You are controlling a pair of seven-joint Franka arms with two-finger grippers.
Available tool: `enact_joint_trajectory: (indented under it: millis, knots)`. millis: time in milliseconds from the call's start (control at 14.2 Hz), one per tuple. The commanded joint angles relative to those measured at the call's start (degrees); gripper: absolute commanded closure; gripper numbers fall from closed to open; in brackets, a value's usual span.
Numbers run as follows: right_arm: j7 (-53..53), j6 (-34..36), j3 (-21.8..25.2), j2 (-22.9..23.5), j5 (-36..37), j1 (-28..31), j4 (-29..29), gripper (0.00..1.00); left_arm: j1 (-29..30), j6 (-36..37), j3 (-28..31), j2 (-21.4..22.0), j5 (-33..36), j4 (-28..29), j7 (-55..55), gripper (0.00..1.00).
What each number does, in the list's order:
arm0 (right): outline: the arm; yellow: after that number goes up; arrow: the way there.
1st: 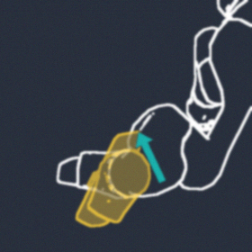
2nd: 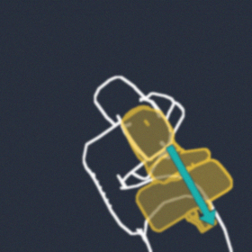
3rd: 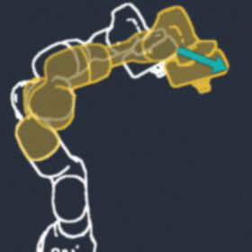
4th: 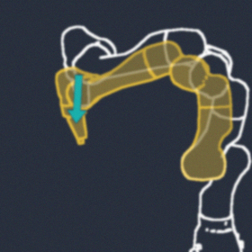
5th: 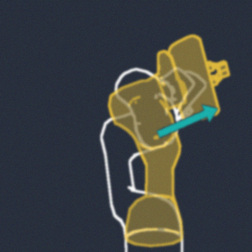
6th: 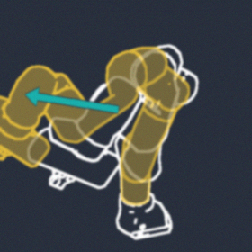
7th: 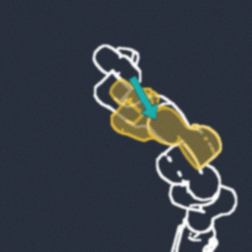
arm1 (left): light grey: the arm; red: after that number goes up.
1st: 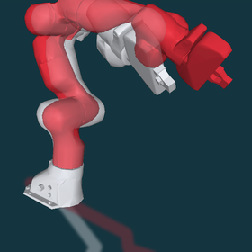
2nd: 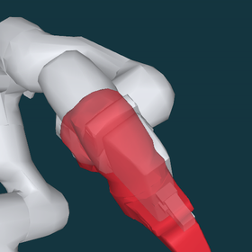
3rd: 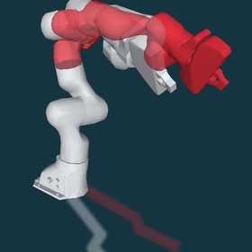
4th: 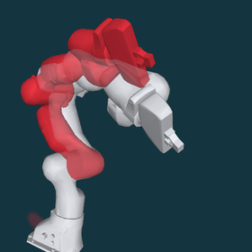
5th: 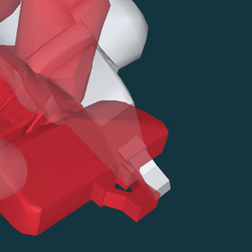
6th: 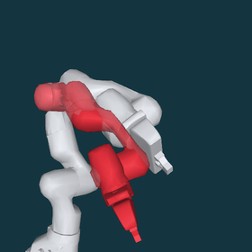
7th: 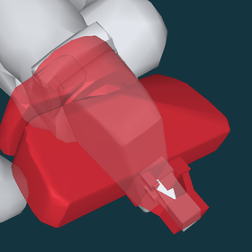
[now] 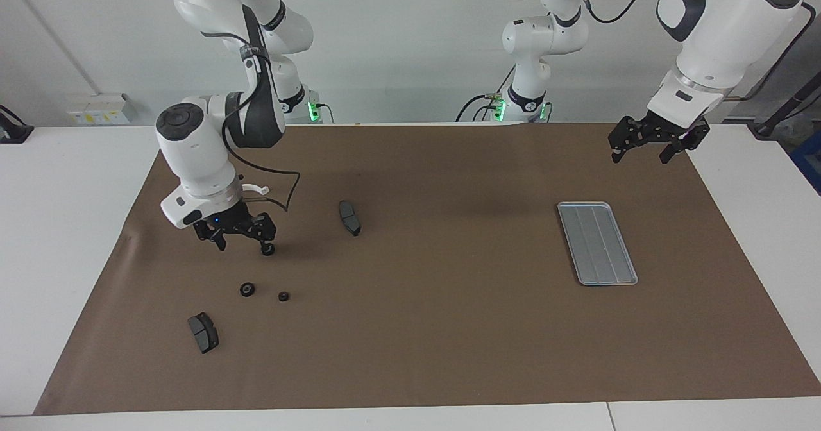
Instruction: Place bearing gear from tray to pile
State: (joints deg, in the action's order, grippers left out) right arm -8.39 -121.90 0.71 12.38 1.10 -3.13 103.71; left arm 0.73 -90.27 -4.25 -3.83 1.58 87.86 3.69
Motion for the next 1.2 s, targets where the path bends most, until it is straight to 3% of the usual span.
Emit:
enact_joint_trajectory:
  millis: [0,565,777,1130]
  knots:
    - [-3.56,6.84,-0.19,-1.47,-0.4,0.58,-5.44,0.0,-0.81,-0.52,0.47,1.46,1.32,1.61,-0.96,0.0]
    - [0.2,23.27,-0.19,-13.95,-0.75,4.45,-6.58,0.0,-0.81,-0.52,0.38,1.37,1.32,1.61,-0.96,0.0]
    - [3.9,33.28,-0.54,-13.7,-0.49,4.45,-11.76,0.0,-0.81,-0.61,0.38,1.37,1.32,1.61,-0.88,0.0]
    - [4.78,34.8,-0.36,-14.66,-0.49,4.27,-10.72,0.0,-0.81,-0.69,0.38,1.37,1.32,1.61,-0.88,0.0]
